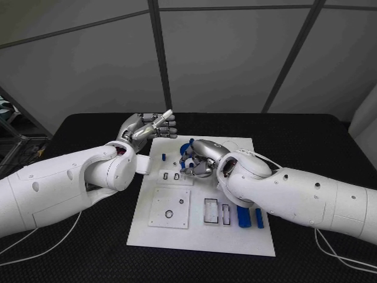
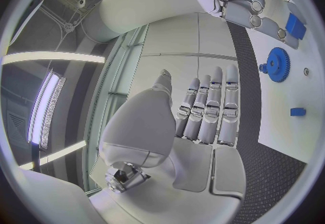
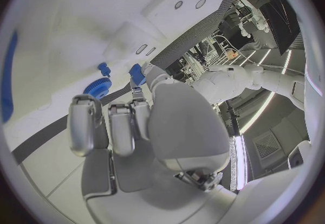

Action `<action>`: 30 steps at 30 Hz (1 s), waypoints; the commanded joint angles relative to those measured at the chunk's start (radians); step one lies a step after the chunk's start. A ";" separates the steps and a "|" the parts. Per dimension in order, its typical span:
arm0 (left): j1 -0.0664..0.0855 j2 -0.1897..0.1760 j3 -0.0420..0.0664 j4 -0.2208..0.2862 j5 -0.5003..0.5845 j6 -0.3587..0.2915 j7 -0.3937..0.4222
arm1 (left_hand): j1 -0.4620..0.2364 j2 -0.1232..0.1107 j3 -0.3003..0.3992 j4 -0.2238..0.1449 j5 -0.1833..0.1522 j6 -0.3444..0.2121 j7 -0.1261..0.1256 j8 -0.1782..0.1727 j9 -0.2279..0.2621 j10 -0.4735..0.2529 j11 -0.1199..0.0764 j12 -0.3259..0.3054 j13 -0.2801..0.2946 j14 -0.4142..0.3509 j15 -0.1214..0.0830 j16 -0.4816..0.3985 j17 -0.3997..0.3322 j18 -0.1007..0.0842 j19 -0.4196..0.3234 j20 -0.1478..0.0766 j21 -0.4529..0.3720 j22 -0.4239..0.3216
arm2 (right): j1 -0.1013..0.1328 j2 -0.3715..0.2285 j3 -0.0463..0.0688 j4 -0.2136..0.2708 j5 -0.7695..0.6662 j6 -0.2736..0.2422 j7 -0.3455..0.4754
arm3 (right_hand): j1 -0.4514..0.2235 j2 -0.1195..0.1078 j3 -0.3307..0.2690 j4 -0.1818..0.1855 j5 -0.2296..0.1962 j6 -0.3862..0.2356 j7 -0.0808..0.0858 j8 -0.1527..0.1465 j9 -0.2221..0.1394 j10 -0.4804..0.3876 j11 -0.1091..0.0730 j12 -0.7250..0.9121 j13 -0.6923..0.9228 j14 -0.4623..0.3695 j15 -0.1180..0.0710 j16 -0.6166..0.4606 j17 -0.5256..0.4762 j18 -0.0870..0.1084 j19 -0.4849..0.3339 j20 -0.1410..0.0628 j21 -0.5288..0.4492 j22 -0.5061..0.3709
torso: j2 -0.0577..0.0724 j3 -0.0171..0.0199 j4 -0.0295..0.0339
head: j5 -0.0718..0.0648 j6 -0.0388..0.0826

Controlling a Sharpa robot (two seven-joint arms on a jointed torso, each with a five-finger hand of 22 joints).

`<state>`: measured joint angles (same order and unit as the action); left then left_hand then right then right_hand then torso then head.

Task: Assemble the parts on the task board

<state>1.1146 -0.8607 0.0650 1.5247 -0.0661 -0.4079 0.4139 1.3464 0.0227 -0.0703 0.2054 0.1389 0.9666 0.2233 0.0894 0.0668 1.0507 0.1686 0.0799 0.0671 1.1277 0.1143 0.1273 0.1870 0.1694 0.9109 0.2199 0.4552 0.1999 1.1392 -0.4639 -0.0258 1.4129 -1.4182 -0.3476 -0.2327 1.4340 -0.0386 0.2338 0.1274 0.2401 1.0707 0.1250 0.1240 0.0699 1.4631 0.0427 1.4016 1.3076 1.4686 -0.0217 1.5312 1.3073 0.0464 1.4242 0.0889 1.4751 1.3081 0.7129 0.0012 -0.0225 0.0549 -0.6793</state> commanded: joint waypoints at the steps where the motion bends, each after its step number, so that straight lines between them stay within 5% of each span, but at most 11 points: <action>1: 0.001 0.002 0.001 0.000 -0.005 0.013 0.004 | 0.001 0.010 -0.005 -0.001 -0.004 0.005 0.000 -0.007 0.000 0.010 0.000 -0.006 0.001 -0.001 0.003 -0.003 0.001 0.011 -0.005 0.001 0.005 0.000 | -0.003 0.004 -0.005 -0.001 -0.038 0.027 -0.018 | -0.003 -0.005 0.004 -0.003 0.007 0.009 -0.001 0.002 0.001 -0.006 -0.002 -0.005 0.088 0.081 -0.005 -0.001 0.166 0.001 -0.003 -0.002 0.002 0.064 | 0.000 0.0002 -0.0005 | 0.002 -0.002; 10: 0.001 0.003 0.001 -0.001 -0.005 0.014 0.004 | 0.001 0.010 -0.005 -0.001 -0.004 0.005 0.000 -0.007 0.000 0.010 0.000 -0.006 0.001 -0.001 0.003 -0.003 0.001 0.011 -0.005 0.001 0.005 0.000 | -0.010 0.013 -0.023 -0.004 -0.056 0.051 -0.022 | -0.004 -0.007 0.004 -0.003 0.006 0.009 0.000 0.002 0.001 -0.005 -0.002 -0.005 0.089 0.081 -0.005 0.000 0.167 0.001 -0.003 -0.002 0.002 0.064 | 0.000 -0.0002 -0.0003 | 0.005 -0.006; 30: 0.001 0.002 0.001 -0.003 -0.005 0.016 0.002 | 0.001 0.010 -0.005 -0.001 -0.004 0.005 0.000 -0.007 0.000 0.010 0.000 -0.006 0.001 -0.001 0.003 -0.003 0.001 0.011 -0.005 0.001 0.005 0.000 | -0.023 0.015 -0.026 -0.012 -0.059 0.071 -0.025 | -0.018 -0.017 0.003 0.000 0.004 0.000 0.003 -0.005 -0.001 -0.010 0.001 -0.012 0.083 0.081 -0.003 -0.001 0.165 0.001 -0.006 -0.001 0.000 0.061 | 0.000 -0.0007 0.0000 | 0.006 -0.012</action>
<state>1.1146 -0.8587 0.0650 1.5218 -0.0661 -0.4052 0.4129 1.3464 0.0227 -0.0703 0.2054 0.1389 0.9666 0.2234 0.0894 0.0668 1.0507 0.1686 0.0799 0.0671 1.1277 0.1143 0.1276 0.1872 0.1694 0.9110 0.2199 0.4552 0.1999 1.1218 -0.4465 -0.0463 1.4059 -1.4703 -0.3112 -0.2461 1.4219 -0.0516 0.2319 0.1288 0.2439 1.0716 0.1259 0.1214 0.0704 1.4631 0.0427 1.3960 1.3076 1.4686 -0.0217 1.5312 1.3078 0.0463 1.4242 0.0889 1.4751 1.3077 0.7130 0.0007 -0.0236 0.0621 -0.6909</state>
